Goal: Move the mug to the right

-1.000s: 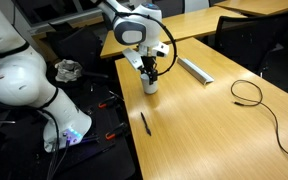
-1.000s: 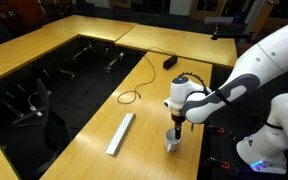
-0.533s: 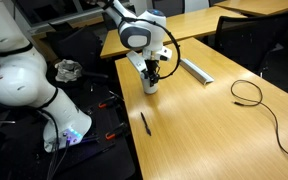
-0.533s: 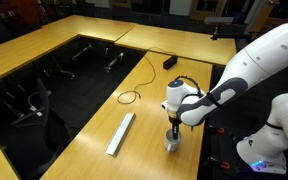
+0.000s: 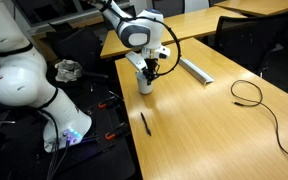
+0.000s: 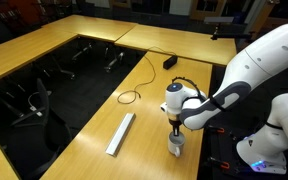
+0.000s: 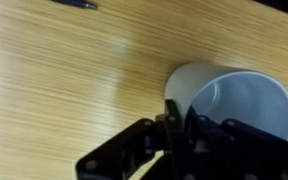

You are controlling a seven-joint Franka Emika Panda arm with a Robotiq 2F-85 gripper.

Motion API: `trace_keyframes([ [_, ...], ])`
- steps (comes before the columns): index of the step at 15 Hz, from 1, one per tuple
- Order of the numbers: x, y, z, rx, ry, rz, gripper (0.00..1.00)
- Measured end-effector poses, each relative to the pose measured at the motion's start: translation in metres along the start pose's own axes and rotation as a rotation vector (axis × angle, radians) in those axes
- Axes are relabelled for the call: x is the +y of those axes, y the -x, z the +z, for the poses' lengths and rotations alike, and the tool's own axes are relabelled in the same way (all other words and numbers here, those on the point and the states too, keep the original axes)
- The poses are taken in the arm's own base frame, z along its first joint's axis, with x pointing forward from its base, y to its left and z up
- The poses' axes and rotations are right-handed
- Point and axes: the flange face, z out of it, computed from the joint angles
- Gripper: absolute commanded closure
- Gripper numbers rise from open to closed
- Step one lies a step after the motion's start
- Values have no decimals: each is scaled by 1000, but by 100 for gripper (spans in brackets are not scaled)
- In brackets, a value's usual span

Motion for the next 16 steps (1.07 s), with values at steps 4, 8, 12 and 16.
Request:
trace_keyframes([
  [4,-1,0,-4,7,5,-7,97],
  [8,17,1,-28,59,7,30,97],
  [12,74,15,-55,107,37,117,97],
  [16,134,37,-60,106,70,224,97],
])
